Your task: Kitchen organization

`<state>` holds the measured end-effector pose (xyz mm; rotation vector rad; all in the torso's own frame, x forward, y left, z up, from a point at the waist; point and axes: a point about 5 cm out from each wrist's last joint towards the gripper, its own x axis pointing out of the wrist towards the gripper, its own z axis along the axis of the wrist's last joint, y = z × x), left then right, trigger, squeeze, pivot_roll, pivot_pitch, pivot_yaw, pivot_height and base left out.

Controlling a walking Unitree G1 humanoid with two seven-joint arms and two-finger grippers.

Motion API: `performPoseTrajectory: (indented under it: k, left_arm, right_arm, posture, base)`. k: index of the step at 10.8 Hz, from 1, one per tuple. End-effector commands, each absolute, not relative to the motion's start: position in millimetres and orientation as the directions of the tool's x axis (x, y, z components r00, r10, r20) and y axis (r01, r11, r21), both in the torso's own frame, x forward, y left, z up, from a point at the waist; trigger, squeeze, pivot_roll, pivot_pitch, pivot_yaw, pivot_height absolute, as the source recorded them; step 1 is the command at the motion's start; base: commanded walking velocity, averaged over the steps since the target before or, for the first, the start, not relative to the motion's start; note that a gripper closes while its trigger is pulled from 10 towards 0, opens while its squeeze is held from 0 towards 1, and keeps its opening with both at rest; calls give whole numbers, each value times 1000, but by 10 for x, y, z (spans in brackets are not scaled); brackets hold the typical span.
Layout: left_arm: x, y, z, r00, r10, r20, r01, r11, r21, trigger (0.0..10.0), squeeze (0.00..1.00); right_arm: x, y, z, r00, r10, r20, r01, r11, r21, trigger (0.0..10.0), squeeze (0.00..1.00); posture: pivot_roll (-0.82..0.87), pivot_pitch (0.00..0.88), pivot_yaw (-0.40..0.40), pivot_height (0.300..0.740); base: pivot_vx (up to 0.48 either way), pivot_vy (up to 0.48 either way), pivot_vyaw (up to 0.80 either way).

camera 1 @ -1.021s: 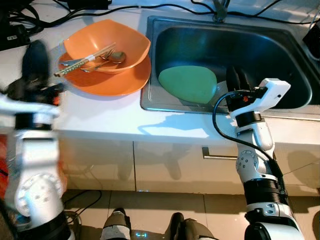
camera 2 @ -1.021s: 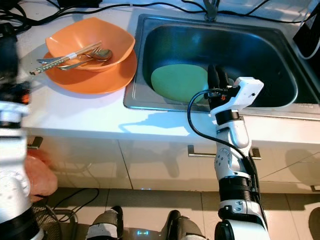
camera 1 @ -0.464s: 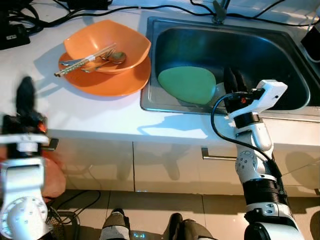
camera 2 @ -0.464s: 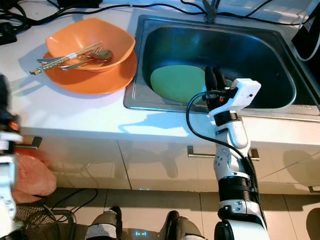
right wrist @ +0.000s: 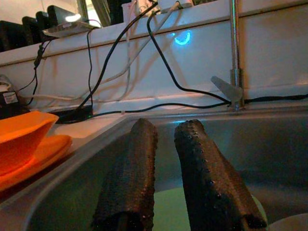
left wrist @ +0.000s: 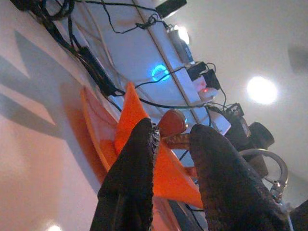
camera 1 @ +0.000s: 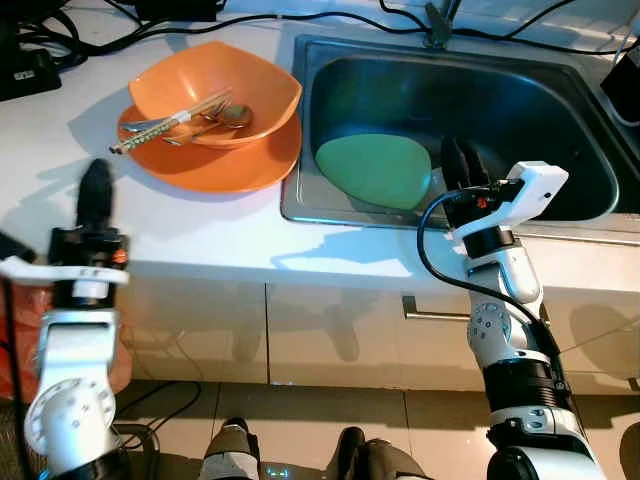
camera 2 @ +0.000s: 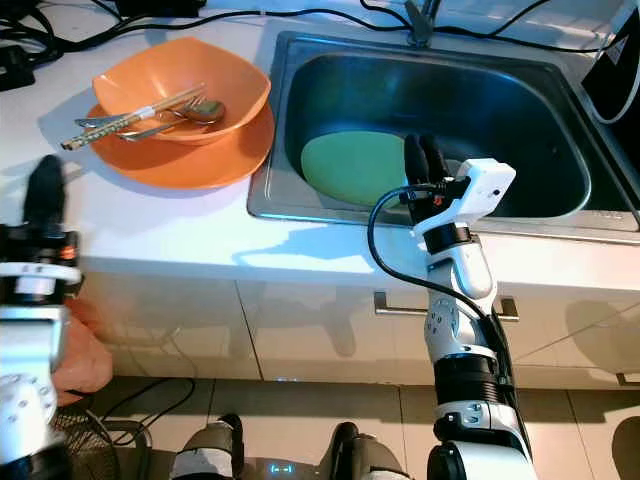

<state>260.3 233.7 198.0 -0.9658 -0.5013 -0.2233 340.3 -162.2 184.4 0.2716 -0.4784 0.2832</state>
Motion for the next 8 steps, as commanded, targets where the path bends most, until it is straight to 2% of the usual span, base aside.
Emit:
performPoseTrajectory:
  k: [1, 3, 4, 8]
  left_arm:
    - [2646, 2262, 1976, 865, -1, 502, 418, 556, -718, 10000, 1000]
    - [2667, 2232, 1989, 864, -14, 503, 423, 561, -712, 10000, 1000]
    - [2677, 2210, 1999, 861, -23, 508, 433, 558, -708, 10000, 0]
    - [2658, 2144, 1938, 871, -49, 489, 425, 572, -701, 10000, 0]
  right_arm:
    - [3373, -1645, 1689, 876, 193, 443, -314, 924, 219, 10000, 0]
    - [3367, -1644, 1684, 876, 193, 442, -314, 924, 219, 10000, 0]
    - [3367, -1630, 1677, 876, 196, 441, -317, 923, 220, 10000, 0]
    - [3370, -1612, 1665, 878, 203, 433, -323, 920, 222, 10000, 0]
  posture:
    - [216, 168, -62, 740]
    - [218, 165, -63, 740]
    - [221, 172, -66, 740]
    - [223, 196, -75, 740]
  base:
    - [0, 0, 0]
    - [0, 0, 0]
    - [0, 0, 0]
    - [0, 0, 0]
